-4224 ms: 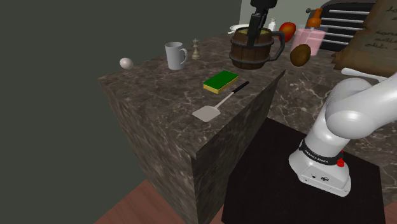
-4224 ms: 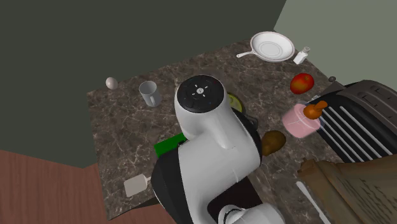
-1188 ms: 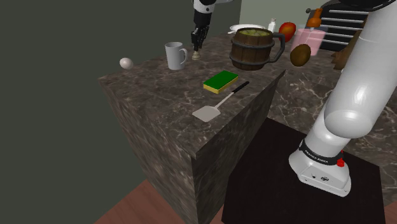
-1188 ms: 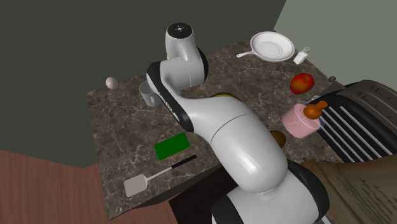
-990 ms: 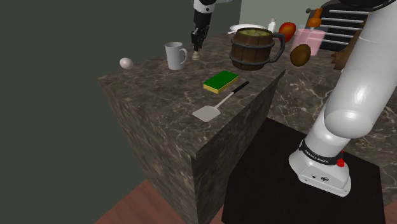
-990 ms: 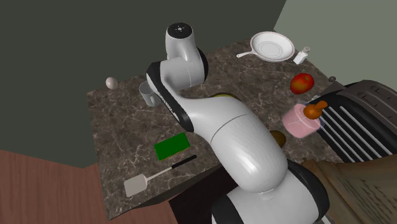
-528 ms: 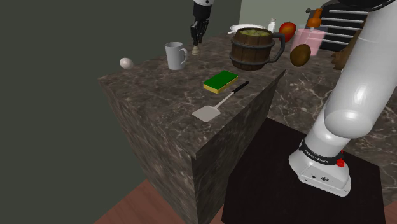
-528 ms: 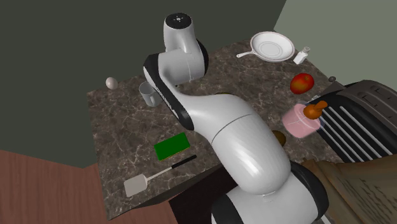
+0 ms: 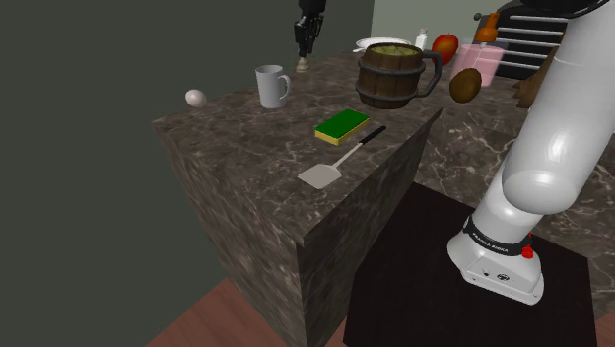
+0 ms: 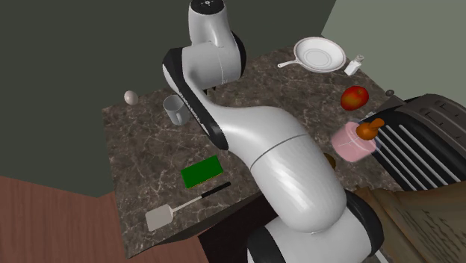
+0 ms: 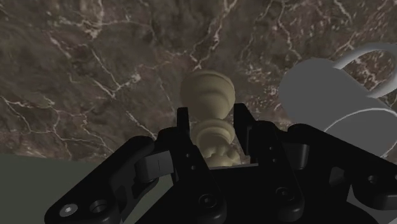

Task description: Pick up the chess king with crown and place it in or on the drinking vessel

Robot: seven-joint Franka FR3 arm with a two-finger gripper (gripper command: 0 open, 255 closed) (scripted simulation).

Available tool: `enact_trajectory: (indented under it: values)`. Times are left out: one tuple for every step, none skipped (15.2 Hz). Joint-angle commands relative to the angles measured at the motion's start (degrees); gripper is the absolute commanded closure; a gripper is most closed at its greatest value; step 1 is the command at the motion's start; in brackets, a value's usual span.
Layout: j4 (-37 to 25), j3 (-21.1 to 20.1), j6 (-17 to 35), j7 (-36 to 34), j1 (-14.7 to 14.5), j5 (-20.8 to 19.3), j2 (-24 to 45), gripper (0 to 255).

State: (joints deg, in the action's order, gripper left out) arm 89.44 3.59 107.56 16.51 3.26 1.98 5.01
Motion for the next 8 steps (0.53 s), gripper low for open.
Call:
enact_trajectory:
  values:
    - [-2.0,0.0,-1.8,0.0,0.0,0.0,0.2,255]
    - [-3.0,0.0,-2.6,0.0,0.0,0.0,0.4,255]
    - [-4.0,0.0,-3.4,-0.1,0.0,0.0,0.6,255]
    - [-5.1,0.0,-4.3,-0.1,0.1,0.0,0.8,255]
    - [-6.2,0.0,-5.1,-0.1,0.1,0.0,1.1,255]
    - [-7.3,0.0,-6.0,-0.1,0.1,0.1,1.3,255]
    - [-8.5,0.1,-6.9,-0.1,0.1,0.1,1.6,255]
    - [-9.7,0.1,-7.8,-0.1,0.1,0.1,1.9,255]
